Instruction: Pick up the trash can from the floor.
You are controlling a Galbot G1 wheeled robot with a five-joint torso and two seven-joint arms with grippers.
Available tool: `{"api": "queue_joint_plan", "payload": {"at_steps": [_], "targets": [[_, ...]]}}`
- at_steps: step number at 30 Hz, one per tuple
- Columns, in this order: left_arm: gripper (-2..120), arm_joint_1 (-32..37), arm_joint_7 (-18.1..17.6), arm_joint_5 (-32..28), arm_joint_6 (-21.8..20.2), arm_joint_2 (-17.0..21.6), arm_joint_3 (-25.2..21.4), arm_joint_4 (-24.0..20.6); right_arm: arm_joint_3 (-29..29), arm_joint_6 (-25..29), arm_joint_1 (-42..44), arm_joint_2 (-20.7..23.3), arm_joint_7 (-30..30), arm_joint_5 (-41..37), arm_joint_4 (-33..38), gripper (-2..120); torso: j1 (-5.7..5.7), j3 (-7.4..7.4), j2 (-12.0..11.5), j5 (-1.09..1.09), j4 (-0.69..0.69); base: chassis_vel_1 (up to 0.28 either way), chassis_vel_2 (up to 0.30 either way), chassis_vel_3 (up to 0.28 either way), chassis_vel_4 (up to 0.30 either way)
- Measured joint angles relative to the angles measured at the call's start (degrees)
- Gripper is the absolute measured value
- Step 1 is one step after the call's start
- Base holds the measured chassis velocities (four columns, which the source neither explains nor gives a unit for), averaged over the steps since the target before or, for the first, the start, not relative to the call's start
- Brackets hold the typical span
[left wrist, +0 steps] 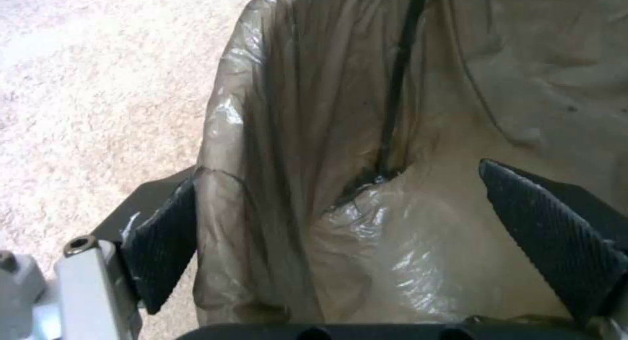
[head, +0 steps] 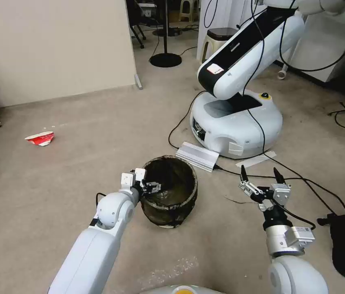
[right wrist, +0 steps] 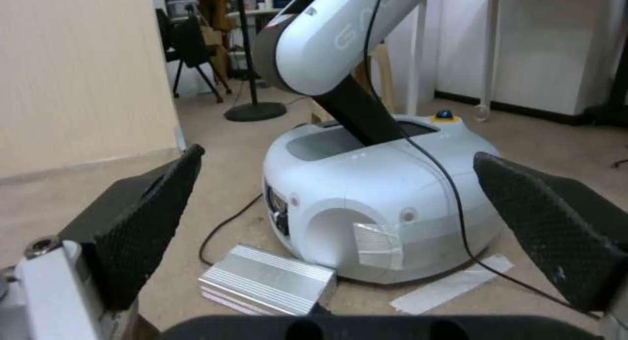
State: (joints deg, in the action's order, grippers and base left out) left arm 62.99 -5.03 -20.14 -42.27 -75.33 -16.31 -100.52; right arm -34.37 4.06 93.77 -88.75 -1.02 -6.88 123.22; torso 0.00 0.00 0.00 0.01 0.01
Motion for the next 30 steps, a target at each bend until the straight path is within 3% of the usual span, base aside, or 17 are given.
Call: {"api": "queue_joint_plan", "payload": {"at_steps": [6, 20, 30], "targets": [[85, -0.01, -0.17, 0.30, 0.06, 0.00, -0.49, 0.74, 0.12, 0.12, -0.12, 0.00, 0.05, -0.04, -0.28, 100, 0.00, 0.00, 0.00, -0.01, 0.00, 0.000, 0.000, 0.000, 0.000], [32, -0.55, -0.15, 1.65, 0.20, 0.19, -2.23, 3.10, 0.28, 0.44, -0.15, -0.19, 0.10, -0.02, -0.56, 100, 0.00, 0.00, 0.00, 0.00, 0.00, 0.000, 0.000, 0.000, 0.000], [11, -0.72, 0.16, 1.32, 0.21, 0.34, -3.08, 3.48, 0.44, 0.69, -0.03, -0.33, 0.10, 0.17, -0.69, 100, 0.00, -0.01, 0.01, -0.01, -0.01, 0.000, 0.000, 0.000, 0.000]]}}
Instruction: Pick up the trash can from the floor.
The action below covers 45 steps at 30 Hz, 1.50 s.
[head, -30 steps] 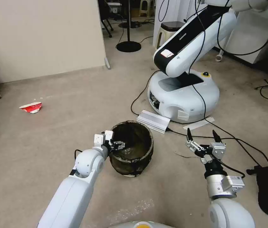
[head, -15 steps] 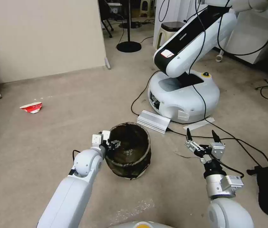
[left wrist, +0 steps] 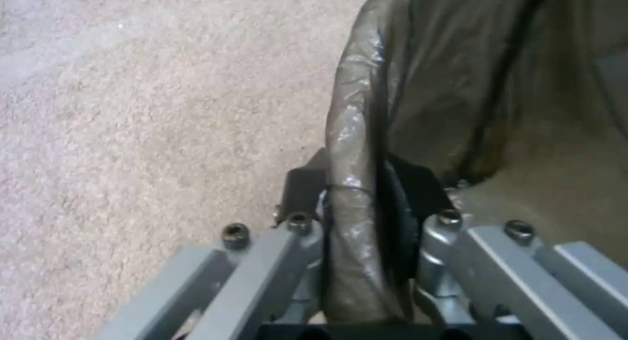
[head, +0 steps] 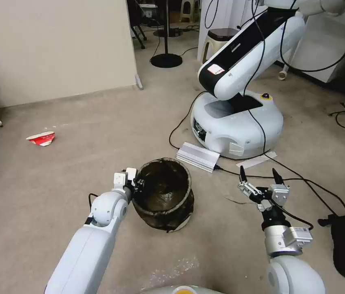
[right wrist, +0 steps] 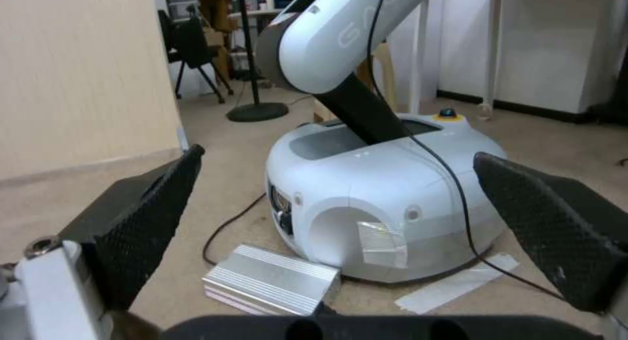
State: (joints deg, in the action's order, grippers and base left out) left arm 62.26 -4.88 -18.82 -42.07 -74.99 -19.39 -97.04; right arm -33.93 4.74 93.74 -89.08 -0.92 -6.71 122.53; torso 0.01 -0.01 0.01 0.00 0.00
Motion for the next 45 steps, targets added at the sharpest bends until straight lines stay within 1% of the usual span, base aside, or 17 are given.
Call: {"api": "queue_joint_plan", "payload": {"at_steps": [2, 8, 16, 18, 20, 23, 24, 27, 28, 36, 39, 41, 42, 45], "targets": [[8, -0.05, 0.02, -0.11, 0.00, 0.00, -0.17, 0.01, 0.09, 0.01, 0.02, -0.03, 0.00, 0.05, 0.00, 100, 0.00, 0.00, 0.00, -0.01, 0.00, 0.000, 0.000, 0.000, 0.000], [8, 0.11, 0.02, -0.80, 0.00, -0.01, -0.65, -0.09, 0.13, 0.08, 0.19, -0.05, 0.00, 0.10, 0.00, 100, 0.00, 0.01, 0.00, -0.02, -0.01, 0.000, 0.000, 0.000, 0.000], [6, 0.84, -0.27, -3.65, -0.19, -0.04, -1.62, -2.09, 0.17, 0.27, 0.39, -0.06, 0.00, 0.15, 0.01, 100, -0.01, 0.02, -0.01, -0.05, -0.03, 0.000, 0.000, 0.000, 0.000], [3, 1.39, -0.48, -5.24, -0.21, 0.08, -2.46, -3.73, 0.22, 0.27, 0.53, -0.06, 0.00, 0.16, 0.12, 100, -0.01, 0.02, -0.01, -0.02, 0.00, 0.000, 0.000, 0.000, 0.000], [3, 1.64, -0.55, -5.86, -0.21, 0.15, -2.75, -4.49, 0.22, 0.27, 0.57, -0.03, 0.00, 0.16, 0.24, 100, -0.01, 0.02, -0.01, -0.02, 0.00, 0.000, 0.000, 0.000, 0.000], [2, 2.65, -1.18, -8.38, -0.22, 0.59, -3.79, -7.59, 0.21, 0.27, 0.61, 0.06, 0.00, 0.16, 0.49, 100, -0.01, 0.02, -0.01, 0.01, 0.01, 0.000, 0.000, 0.000, 0.000], [2, 2.65, -1.18, -8.38, -0.22, 0.59, -3.79, -7.59, 0.21, 0.27, 0.61, 0.06, 0.00, 0.16, 0.49, 100, -0.01, 0.02, -0.01, 0.01, 0.01, 0.000, 0.000, 0.000, 0.000], [2, 3.65, -1.30, -10.27, -0.21, 0.98, -4.60, -10.69, 0.25, 0.25, 0.69, 0.05, 0.00, 0.17, 0.62, 100, -0.01, 0.02, -0.01, 0.00, 0.00, 0.000, 0.000, 0.000, 0.000], [2, 3.65, -1.30, -10.27, -0.21, 0.98, -4.60, -10.69, 0.25, 0.25, 0.69, 0.05, 0.00, 0.17, 0.62, 100, -0.01, 0.02, -0.01, 0.00, 0.00, 0.000, 0.000, 0.000, 0.000], [2, 5.41, -1.57, -12.92, -0.17, 1.42, -5.92, -14.84, 0.36, 0.20, 0.73, 0.10, 0.00, 0.23, 0.74, 100, -0.01, 0.01, -0.01, 0.00, 0.00, 0.000, 0.000, 0.000, 0.000], [2, 5.73, -1.62, -13.29, -0.17, 1.45, -6.14, -15.44, 0.36, 0.17, 0.73, 0.14, 0.00, 0.23, 0.80, 100, -0.01, 0.01, -0.01, 0.00, 0.00, 0.000, 0.000, 0.000, 0.000], [2, 6.78, -1.83, -14.30, -0.15, 1.72, -6.71, -17.14, 0.37, 0.06, 0.82, 0.22, 0.00, 0.22, 0.97, 100, -0.01, 0.01, -0.01, 0.00, -0.01, 0.000, 0.000, 0.000, 0.000], [2, 6.78, -1.83, -14.30, -0.15, 1.72, -6.71, -17.14, 0.37, 0.06, 0.82, 0.22, 0.00, 0.22, 0.97, 100, -0.01, 0.01, -0.01, 0.00, -0.01, 0.000, 0.000, 0.000, 0.000], [2, 8.57, -2.08, -15.77, -0.14, 2.28, -7.71, -19.91, 0.32, -0.02, 1.03, 0.30, 0.00, 0.14, 1.18, 100, -0.01, 0.01, -0.01, 0.00, 0.00, 0.000, 0.000, 0.000, 0.000]]}}
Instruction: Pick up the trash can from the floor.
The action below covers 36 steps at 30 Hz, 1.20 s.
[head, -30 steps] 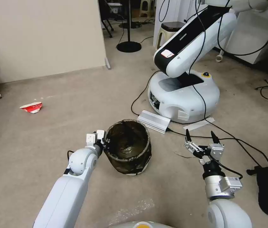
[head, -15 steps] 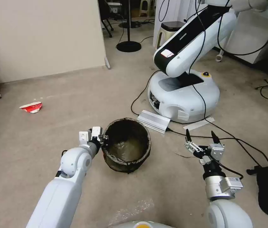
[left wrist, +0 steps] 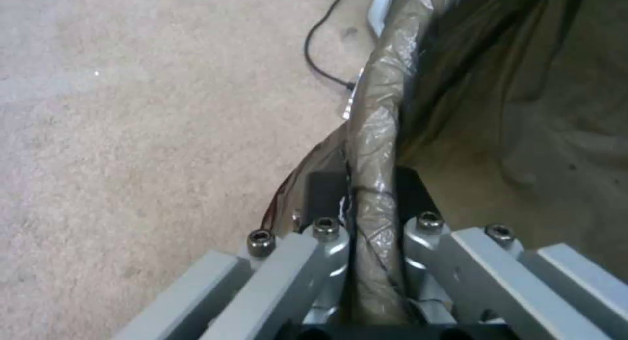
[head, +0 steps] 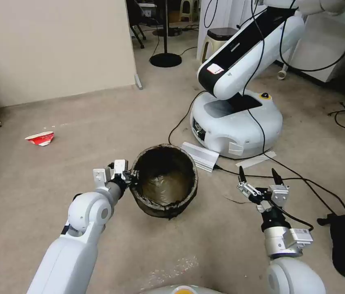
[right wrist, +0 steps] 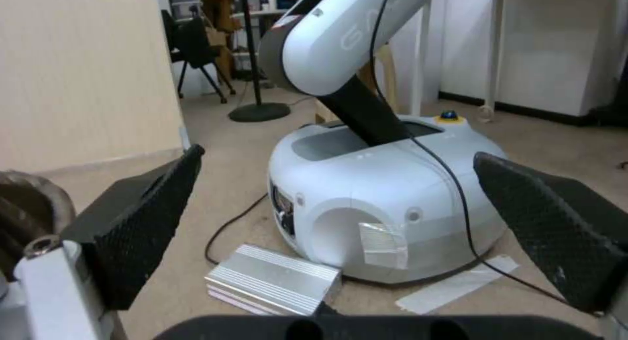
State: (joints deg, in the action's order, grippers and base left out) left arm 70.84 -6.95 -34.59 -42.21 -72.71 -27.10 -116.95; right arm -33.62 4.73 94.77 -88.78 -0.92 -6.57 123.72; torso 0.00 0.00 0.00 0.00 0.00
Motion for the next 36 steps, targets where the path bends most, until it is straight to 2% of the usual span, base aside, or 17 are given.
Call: {"api": "queue_joint_plan", "payload": {"at_steps": [10, 36], "targets": [[2, 2.76, -0.01, -1.21, 0.03, 0.91, -1.89, -3.99, -0.04, -0.03, 0.10, 0.03, 0.05, -0.21, 0.15, 100, 0.00, 0.00, 0.00, 0.00, 0.00, 0.000, 0.000, 0.000, 0.000], [2, 3.51, 1.15, -1.27, 0.07, 1.79, -3.63, -4.33, 0.26, 0.00, 0.02, -0.06, 0.11, -0.23, -0.01, 100, 0.00, 0.00, 0.00, 0.00, 0.00, 0.000, 0.000, 0.000, 0.000]]}}
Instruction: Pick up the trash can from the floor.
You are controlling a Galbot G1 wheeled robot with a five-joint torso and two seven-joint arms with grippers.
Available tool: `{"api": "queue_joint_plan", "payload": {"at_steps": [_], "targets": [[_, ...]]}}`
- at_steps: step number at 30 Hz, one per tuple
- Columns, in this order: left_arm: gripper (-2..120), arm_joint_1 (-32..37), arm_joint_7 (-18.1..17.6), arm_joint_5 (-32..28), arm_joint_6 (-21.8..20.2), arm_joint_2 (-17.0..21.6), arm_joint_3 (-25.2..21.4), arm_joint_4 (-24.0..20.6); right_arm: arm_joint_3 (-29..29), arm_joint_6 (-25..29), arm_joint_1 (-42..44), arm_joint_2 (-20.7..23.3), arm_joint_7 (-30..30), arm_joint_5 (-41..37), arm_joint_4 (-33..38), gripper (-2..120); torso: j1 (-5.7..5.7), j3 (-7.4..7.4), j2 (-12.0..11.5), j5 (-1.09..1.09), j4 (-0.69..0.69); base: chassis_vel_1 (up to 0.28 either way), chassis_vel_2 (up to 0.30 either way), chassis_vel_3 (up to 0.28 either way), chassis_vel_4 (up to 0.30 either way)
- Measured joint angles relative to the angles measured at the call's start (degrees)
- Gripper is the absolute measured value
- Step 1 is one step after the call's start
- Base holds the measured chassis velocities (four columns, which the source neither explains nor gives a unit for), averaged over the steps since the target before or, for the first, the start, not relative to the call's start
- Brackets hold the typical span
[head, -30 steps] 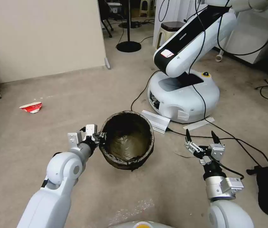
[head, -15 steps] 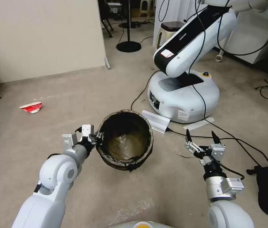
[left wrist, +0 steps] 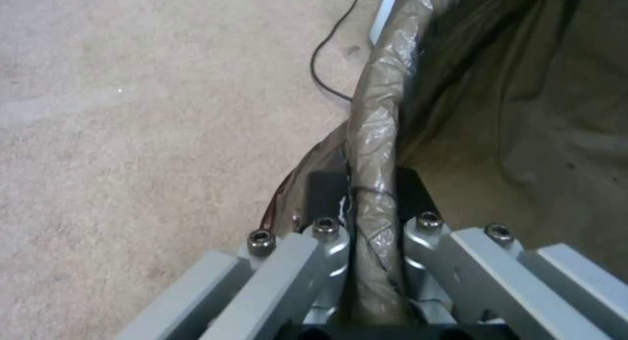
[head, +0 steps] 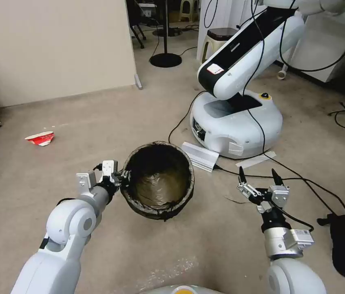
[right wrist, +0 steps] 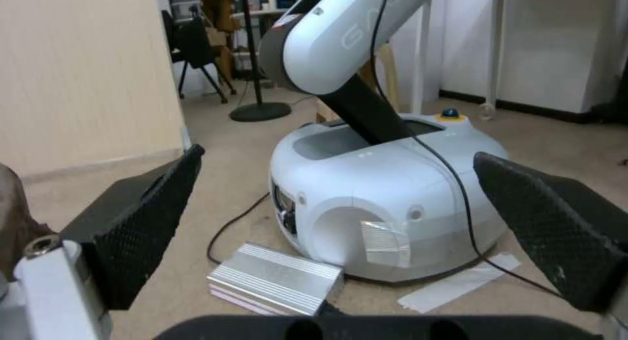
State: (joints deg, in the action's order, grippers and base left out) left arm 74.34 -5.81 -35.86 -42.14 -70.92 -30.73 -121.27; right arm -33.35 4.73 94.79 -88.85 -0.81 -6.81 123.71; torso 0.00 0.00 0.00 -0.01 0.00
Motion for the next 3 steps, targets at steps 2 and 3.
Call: {"api": "queue_joint_plan", "payload": {"at_steps": [2, 3], "targets": [[2, -0.03, 0.04, 0.02, 0.00, 0.02, 0.00, 0.07, 0.01, 0.00, -0.02, 0.01, 0.00, 0.00, -0.01, 100, 0.00, 0.00, 0.00, 0.00, 0.00, 0.000, 0.000, 0.000, 0.000], [2, -0.07, 0.05, 0.02, 0.00, 0.03, 0.00, 0.13, 0.01, 0.00, -0.03, 0.02, 0.00, 0.01, -0.02, 100, -0.01, 0.00, 0.00, 0.00, 0.00, 0.000, 0.000, 0.000, 0.000]]}}
